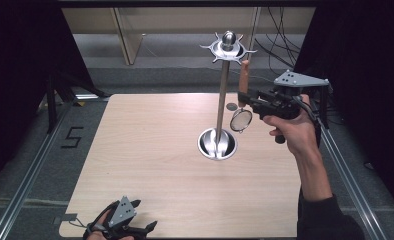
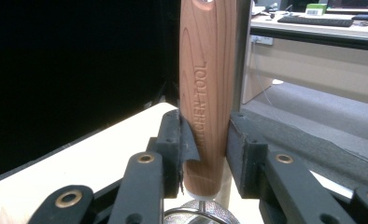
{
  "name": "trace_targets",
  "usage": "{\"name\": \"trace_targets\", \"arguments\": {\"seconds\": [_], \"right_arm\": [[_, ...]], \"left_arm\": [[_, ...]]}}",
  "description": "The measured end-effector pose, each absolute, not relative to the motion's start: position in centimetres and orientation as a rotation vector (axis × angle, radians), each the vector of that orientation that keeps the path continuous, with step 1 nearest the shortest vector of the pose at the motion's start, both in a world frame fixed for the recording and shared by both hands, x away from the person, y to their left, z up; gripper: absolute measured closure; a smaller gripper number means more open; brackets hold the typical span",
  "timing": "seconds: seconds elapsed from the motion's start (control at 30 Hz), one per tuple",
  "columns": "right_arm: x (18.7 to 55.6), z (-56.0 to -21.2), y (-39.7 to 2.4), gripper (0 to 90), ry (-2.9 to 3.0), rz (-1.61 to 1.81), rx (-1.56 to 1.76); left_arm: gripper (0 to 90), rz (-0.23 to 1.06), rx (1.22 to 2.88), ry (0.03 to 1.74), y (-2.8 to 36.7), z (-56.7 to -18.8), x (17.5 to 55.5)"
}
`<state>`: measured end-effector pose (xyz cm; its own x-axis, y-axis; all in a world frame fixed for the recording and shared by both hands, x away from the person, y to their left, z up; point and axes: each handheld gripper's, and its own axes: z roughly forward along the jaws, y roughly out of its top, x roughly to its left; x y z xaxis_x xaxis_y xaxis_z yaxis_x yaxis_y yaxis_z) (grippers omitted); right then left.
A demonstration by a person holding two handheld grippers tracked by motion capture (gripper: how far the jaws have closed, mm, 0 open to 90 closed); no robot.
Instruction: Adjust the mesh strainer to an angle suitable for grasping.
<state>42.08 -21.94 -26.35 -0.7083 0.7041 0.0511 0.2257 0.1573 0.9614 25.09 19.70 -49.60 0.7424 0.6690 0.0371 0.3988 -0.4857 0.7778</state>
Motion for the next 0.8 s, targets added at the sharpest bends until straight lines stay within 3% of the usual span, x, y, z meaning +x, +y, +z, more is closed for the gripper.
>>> {"name": "trace_targets", "arguments": {"seconds": [0.8], "right_arm": [[43.9,-25.8,-20.7,69.4,2.059,1.504,0.929]], "left_arm": [[14.9,0.431,2.145,0.776,19.8,-49.5,25.2]]}}
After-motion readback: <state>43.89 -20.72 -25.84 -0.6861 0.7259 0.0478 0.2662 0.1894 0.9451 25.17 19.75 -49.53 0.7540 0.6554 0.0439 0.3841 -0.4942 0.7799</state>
